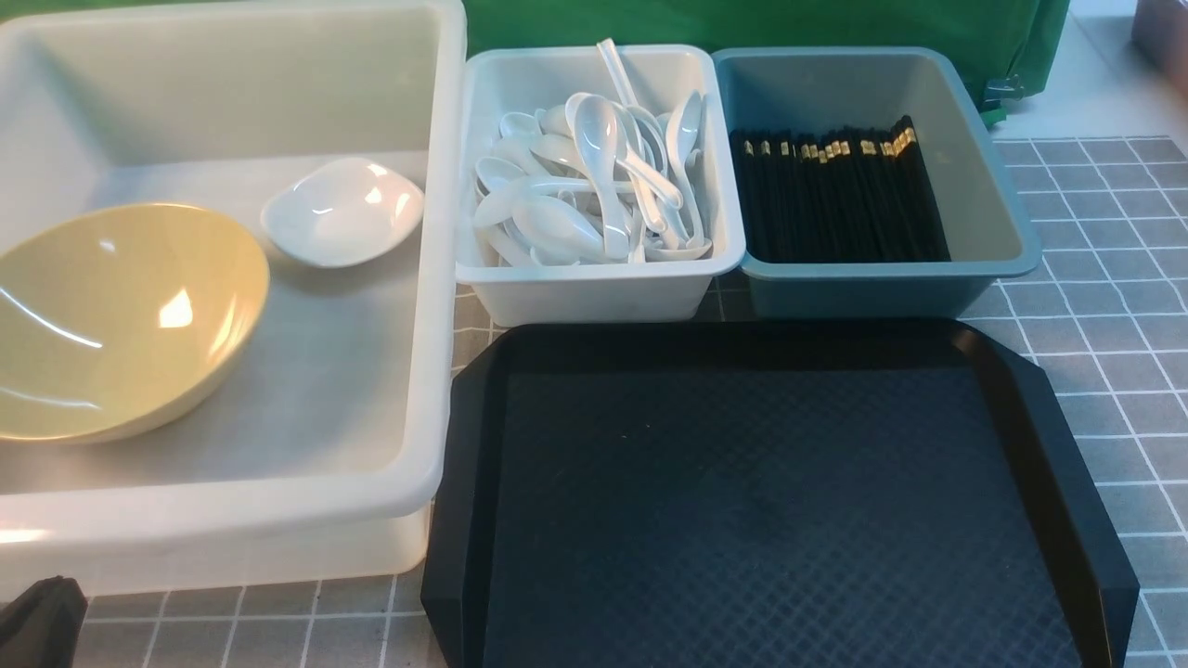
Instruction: On grey table put chopsticks spoon bowls plates into blue grey white boxes.
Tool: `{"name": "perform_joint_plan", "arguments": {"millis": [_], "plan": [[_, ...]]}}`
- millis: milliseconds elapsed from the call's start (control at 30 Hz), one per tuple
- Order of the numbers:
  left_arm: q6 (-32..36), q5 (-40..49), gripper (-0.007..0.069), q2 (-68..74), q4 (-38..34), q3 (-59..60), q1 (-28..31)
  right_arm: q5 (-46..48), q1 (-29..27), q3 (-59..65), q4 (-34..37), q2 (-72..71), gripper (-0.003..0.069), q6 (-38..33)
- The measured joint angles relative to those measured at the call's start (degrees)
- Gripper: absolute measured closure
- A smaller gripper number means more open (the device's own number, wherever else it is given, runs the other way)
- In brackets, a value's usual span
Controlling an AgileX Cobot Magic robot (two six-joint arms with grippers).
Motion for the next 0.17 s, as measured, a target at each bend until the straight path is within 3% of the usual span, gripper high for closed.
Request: {"name": "perform_joint_plan", "arguments": {"millis": [167], "plan": [[0.0, 0.0, 0.0636, 0.0, 0.0, 0.0, 0.0, 0.0, 0.0, 0.0, 0.0, 0.0, 0.0561, 0.0]]}}
